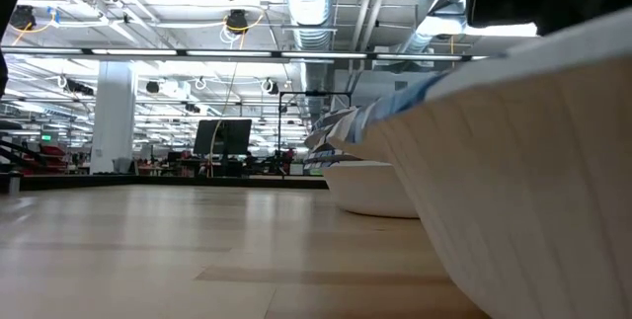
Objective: Nest bowls inside each other
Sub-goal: Stack the blue patterned bowl on the blue patterned bowl
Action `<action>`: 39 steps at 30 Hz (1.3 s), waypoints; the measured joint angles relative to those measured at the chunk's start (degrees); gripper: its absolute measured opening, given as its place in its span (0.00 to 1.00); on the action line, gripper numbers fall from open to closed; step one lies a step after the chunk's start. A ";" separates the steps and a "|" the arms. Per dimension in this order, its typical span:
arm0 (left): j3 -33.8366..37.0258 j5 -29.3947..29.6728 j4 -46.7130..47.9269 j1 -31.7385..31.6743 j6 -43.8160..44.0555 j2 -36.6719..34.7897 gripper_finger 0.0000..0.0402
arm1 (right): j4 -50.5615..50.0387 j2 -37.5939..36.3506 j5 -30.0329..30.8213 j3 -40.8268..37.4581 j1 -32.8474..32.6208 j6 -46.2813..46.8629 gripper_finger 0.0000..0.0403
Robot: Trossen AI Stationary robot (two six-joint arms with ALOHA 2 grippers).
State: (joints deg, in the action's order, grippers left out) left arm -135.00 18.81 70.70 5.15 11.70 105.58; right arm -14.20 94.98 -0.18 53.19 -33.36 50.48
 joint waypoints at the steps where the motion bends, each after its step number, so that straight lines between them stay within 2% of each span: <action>1: 0.00 -0.16 0.00 0.00 0.11 0.00 0.30 | -0.92 0.00 0.29 0.00 0.01 -0.33 0.58; 5: 0.00 -0.53 0.02 0.00 1.07 0.00 0.31 | -3.39 0.02 0.47 0.00 0.00 -0.42 0.58; 9: 0.00 -0.53 0.04 0.00 1.10 0.00 0.31 | -1.40 2.86 0.12 -0.03 -0.34 -0.36 0.56; 15: 0.00 -0.48 0.24 0.00 0.50 0.00 0.31 | 2.21 8.46 -5.09 1.09 -1.98 0.54 0.56; 20: 0.02 -0.37 0.51 -0.17 -0.40 0.00 0.30 | 0.13 9.22 -3.04 3.60 -1.31 -1.09 0.54; 25: 0.02 -0.53 0.72 -0.26 -0.50 0.00 0.31 | -5.84 9.09 -0.85 6.00 -0.24 -2.82 0.41; 33: 0.02 -0.53 2.64 -0.26 -0.52 -0.02 0.31 | -7.72 9.09 -1.40 5.69 -0.60 -2.95 0.04; 39: 0.02 -0.29 5.08 -0.26 -0.07 -0.01 0.31 | -10.38 5.78 -1.01 5.35 -1.68 -1.10 0.02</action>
State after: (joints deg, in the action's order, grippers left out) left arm -134.98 18.52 75.78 4.89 11.64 105.57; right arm -24.58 100.76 -1.18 58.54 -35.04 49.39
